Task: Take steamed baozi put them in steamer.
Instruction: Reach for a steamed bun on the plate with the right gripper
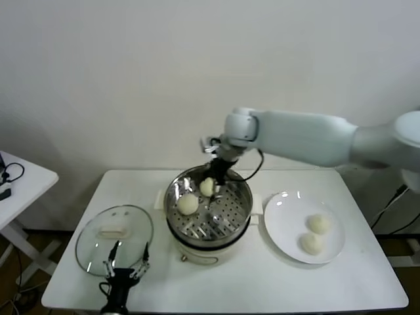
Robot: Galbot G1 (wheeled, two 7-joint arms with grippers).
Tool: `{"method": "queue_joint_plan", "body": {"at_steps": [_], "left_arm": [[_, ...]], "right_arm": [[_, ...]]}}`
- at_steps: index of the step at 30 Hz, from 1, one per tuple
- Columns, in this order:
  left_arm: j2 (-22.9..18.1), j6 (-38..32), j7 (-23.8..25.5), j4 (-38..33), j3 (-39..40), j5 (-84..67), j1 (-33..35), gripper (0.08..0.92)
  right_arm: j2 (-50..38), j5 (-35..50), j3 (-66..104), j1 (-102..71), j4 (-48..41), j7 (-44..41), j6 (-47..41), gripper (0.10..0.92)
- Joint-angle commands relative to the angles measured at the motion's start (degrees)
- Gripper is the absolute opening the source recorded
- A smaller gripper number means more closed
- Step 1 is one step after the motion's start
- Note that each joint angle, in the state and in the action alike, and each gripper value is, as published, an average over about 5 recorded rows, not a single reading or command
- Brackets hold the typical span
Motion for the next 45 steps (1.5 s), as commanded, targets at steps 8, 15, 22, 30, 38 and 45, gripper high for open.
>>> {"method": "queue_joint_plan", "body": {"at_steps": [8,15,22,30,38,45], "left_arm": [[-0.3,-0.4,-0.1,0.4,0.5,0.8,0.3,0.823],[-0.2,-0.5,-0.1,1.3,-0.2,0.8,0.2,0.823],[-0.2,-0.5,-0.1,1.6,-0.4,1.0,0.2,0.823],[-0.1,-0.7,-0.2,2.4,-0.5,1.3,0.2,0.823],[0.3,-0.7,-0.2,2.5,-1.1,1.6,0.0,0.823],[0.4,-0.8,-0.3,2.4,-1.5,1.4,0.0,0.823]], "right_arm": [[-29.4,-16.0,-15.6,6.1,13.3,-4.1,7.3,0.823],[-34.5,-26.2,-8.1,-8.8,11.9,-0.8,6.8,0.823],[-34.3,-30.4,0.2,-19.4,8.0,0.5,6.6,0.823],[-31.8,-31.6,4.2,-24.2,3.7,2.9,6.3,0.823],[-30.4,-31.9,6.9,-28.1,3.0,4.0,5.1,0.823],[-29.9,-33.5,8.9,-30.5,2.7,4.4,4.5,0.802]]}}
